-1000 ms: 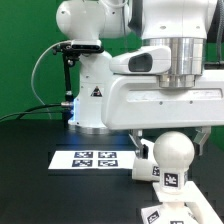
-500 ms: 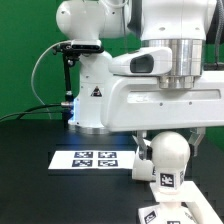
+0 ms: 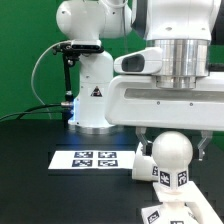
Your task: Assemble lamp
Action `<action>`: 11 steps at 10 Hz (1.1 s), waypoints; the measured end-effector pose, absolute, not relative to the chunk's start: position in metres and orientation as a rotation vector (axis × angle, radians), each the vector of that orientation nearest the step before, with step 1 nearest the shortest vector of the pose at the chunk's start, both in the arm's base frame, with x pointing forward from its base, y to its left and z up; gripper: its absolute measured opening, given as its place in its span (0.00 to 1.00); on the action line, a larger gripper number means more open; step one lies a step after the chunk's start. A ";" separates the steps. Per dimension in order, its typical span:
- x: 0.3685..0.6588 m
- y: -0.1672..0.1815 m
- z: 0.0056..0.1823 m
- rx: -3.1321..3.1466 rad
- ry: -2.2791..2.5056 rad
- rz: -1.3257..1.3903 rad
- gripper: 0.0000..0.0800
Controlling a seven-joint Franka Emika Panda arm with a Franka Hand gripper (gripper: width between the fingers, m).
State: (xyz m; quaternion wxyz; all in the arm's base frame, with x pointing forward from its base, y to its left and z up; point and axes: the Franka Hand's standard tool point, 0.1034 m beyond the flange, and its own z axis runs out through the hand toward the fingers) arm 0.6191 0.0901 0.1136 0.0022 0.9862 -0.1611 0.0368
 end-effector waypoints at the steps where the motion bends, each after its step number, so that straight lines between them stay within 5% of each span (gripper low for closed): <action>1: 0.620 0.089 0.114 3.067 -0.661 0.112 0.72; 6: 0.626 0.080 0.118 2.672 -1.764 0.034 0.72; 11: 0.622 0.084 0.114 2.357 -2.185 -0.015 0.72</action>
Offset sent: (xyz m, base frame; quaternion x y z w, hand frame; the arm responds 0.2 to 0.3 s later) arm 0.0363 0.0041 0.0161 0.0988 0.0020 0.4032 0.9098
